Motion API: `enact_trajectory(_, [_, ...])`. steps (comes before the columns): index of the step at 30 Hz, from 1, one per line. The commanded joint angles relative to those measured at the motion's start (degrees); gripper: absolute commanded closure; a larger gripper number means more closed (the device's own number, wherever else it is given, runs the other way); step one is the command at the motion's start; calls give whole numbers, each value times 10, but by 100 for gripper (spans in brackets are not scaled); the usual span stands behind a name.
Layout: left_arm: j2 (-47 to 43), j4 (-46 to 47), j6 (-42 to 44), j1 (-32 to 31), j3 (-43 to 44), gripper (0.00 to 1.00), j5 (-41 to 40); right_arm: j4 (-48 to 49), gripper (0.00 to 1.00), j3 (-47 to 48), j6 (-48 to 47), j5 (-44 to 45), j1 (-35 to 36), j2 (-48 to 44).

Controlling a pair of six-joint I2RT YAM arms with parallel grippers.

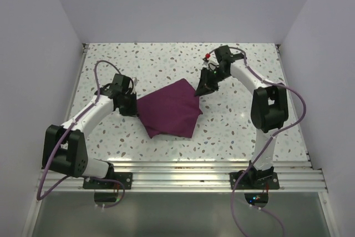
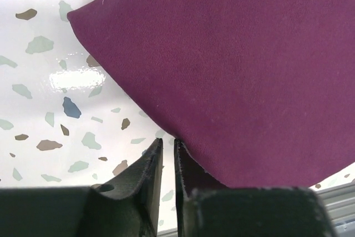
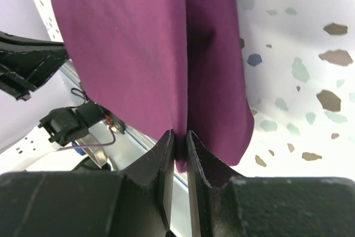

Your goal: Prepare the surgical pack

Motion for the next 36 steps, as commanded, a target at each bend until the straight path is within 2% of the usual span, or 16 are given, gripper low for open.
enact_trajectory(1, [-2,6,7,2,29,81,5,-51,83,-21,-12,25,2,3])
enact_trajectory(3, [-7,4,14,2,38,79,5,-54,83,-40,-17,37,2,22])
enact_trajectory(6, [-33,7,28,2,50,64,22,-41,82,-61,-28,46,3,41])
enact_trajectory(8, [-42,12,40,2,55,59,36,-46,79,-61,-32,56,2,43])
enact_trajectory(15, [-75,2,38,1,47,51,15,-68,69,-24,-42,98,2,8])
enact_trajectory(16, [-81,4,37,1,40,49,18,-71,61,-20,-41,104,3,2])
enact_trajectory(18, [-89,15,43,-4,26,47,36,-81,53,-21,-40,121,2,-19])
enact_trajectory(19, [-89,22,47,-10,23,46,44,-83,45,-26,-40,130,2,-28])
enact_trajectory(22, [-83,47,60,-59,24,42,44,-88,32,-44,-41,147,1,-65])
enact_trajectory(23, [-82,50,68,-109,28,41,25,-88,31,-51,-39,148,1,-77])
enact_trajectory(25, [-78,62,77,-156,35,37,-36,-80,28,-75,-34,142,1,-106])
enact_trajectory(26, [-77,68,86,-190,35,36,-51,-76,27,-84,-31,140,-1,-117])
enact_trajectory(32, [-34,67,130,-301,29,33,-173,-6,23,-191,37,75,-22,-209])
enact_trajectory(36, [-7,79,147,-352,16,33,-238,50,23,-260,100,43,-22,-258])
